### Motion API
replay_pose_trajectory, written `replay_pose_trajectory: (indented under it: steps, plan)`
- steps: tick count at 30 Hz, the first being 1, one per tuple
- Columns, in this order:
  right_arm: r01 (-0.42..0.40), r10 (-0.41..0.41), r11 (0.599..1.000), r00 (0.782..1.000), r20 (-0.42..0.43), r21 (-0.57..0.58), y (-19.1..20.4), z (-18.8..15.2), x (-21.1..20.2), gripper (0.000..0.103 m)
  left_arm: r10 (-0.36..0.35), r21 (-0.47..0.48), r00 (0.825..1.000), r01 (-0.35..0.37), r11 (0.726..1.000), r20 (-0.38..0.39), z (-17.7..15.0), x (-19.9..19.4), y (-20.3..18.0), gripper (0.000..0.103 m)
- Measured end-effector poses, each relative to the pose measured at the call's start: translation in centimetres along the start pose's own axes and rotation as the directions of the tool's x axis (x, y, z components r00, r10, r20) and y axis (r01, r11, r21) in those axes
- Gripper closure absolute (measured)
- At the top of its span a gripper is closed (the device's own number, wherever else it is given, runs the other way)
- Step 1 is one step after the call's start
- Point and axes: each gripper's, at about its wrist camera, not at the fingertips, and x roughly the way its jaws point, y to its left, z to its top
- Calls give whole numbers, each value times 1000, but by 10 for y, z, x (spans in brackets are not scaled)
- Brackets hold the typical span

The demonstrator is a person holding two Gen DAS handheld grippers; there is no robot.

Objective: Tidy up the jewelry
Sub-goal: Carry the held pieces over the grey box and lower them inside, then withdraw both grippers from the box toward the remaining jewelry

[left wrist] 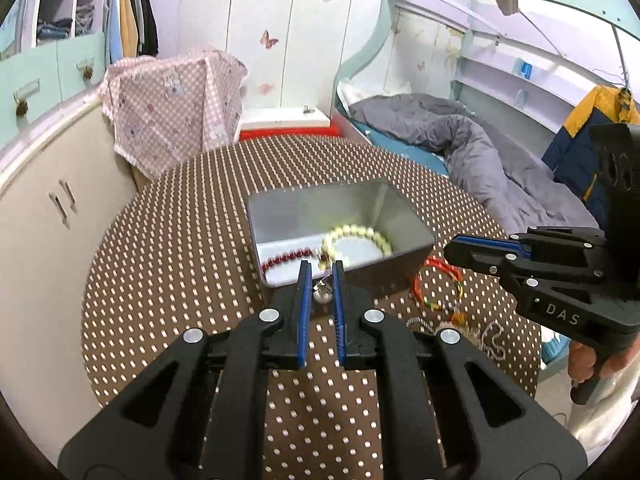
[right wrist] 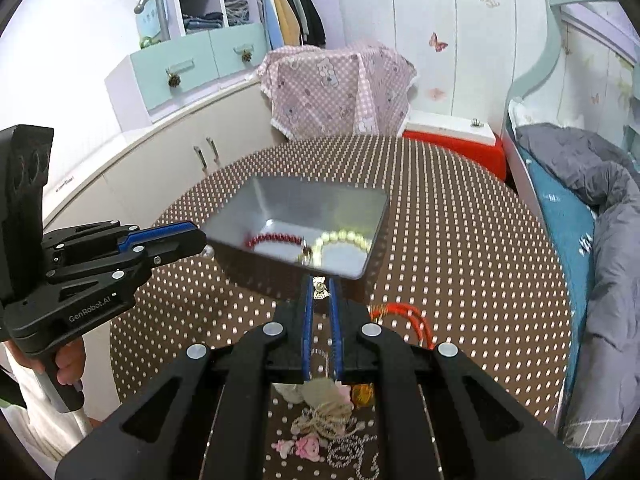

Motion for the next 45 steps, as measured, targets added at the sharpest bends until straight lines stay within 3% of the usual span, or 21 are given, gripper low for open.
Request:
replay_pose_trajectory:
  steps: [8, 17, 18, 20, 23, 24, 26, 28, 34, 45]
  plan:
    - [0, 1, 1000, 999, 47, -23, -3, 27, -2, 97, -20, 12, 999, 19, 1000, 44, 22, -2, -1, 93]
    - [-51, 52, 997, 999, 16, -51, -4, 41, 12, 95, -58, -3, 997, 58, 998, 48, 35, 9, 1, 92]
    - [-67, 68, 996, 998, 11, -57, -4, 43, 13, 92, -61, -21, 997, 62, 998, 54, 36, 10, 3, 92]
    - [-96, 96, 995, 995, 8, -38, -8, 44, 16, 71, -54, -36, 998, 55, 998, 34, 37, 15, 6, 92]
    - [-76, 76, 997, 997, 22, -12, -16, 45, 14, 52, -24, -29, 1000, 24, 999, 11, 35, 20, 8, 91]
    - [-72, 72, 997, 997, 25, -3, -19, 45, 13, 50, -24, -31, 1000, 24, 999, 0, 35, 22, 9, 85]
    - [-66, 65, 998, 997, 30, 12, -24, 45, 11, 44, -23, -36, 1000, 23, 999, -9, 35, 24, 11, 16]
    - [-48, 48, 999, 998, 32, 18, -27, 44, 10, 43, -21, -43, 999, 22, 999, 29, 35, 19, 13, 16]
    - [-33, 32, 999, 999, 36, 41, -36, 43, 6, 39, 12, -19, 1000, -11, 1000, 28, 35, 18, 8, 16]
    - [-9, 8, 999, 999, 33, 37, -39, 36, 2, 38, 8, -20, 1000, -7, 1000, 25, 36, 18, 5, 16]
